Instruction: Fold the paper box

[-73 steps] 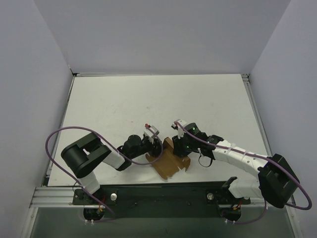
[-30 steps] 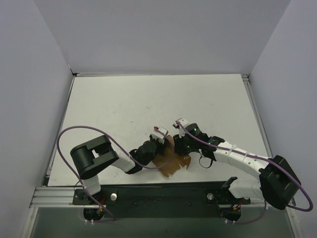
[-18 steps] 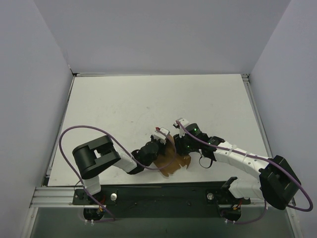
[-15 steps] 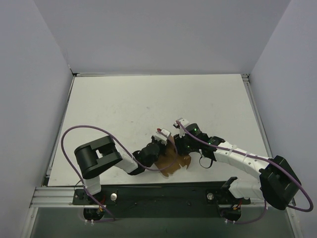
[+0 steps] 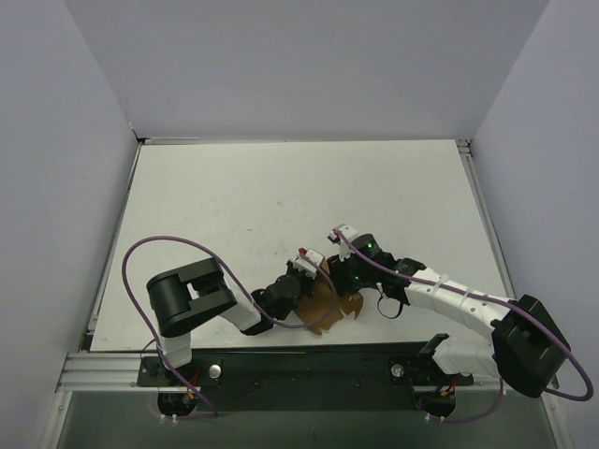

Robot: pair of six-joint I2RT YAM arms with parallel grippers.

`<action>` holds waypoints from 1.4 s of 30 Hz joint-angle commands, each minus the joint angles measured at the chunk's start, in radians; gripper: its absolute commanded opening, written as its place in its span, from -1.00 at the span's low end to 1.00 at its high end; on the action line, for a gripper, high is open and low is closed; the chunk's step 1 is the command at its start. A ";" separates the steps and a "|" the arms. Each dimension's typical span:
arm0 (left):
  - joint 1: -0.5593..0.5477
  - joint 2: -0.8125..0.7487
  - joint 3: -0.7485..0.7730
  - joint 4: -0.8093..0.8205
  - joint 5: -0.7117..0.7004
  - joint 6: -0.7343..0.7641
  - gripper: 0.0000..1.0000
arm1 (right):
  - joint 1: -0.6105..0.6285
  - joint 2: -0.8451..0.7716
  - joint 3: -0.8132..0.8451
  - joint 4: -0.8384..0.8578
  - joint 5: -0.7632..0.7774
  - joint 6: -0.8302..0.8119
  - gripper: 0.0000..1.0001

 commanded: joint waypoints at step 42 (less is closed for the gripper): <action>-0.031 -0.328 -0.226 -0.292 -0.241 -0.172 -1.00 | 0.060 -0.146 0.060 -0.119 0.157 0.902 0.10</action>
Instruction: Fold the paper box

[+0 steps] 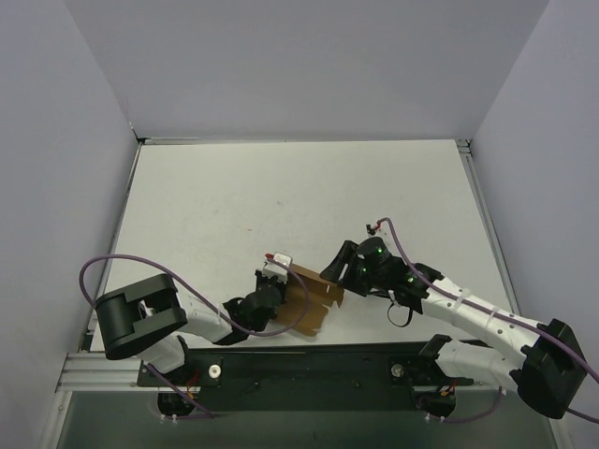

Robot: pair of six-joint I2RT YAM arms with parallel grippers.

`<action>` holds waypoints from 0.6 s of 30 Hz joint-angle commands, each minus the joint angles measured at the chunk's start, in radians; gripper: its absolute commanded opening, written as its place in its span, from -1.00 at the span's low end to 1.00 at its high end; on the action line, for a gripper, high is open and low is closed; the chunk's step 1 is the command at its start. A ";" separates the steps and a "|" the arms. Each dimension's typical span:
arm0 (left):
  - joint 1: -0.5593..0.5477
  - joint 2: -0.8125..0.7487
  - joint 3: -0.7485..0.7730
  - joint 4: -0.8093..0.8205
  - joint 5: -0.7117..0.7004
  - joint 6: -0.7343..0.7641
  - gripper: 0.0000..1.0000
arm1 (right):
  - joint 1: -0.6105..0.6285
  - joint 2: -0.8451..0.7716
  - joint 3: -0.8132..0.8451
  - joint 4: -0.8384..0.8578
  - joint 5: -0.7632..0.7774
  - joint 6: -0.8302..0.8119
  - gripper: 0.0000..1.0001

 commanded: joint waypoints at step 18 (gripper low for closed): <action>-0.044 -0.030 -0.040 0.025 -0.046 0.015 -1.00 | 0.018 0.086 -0.021 0.106 0.055 0.038 0.06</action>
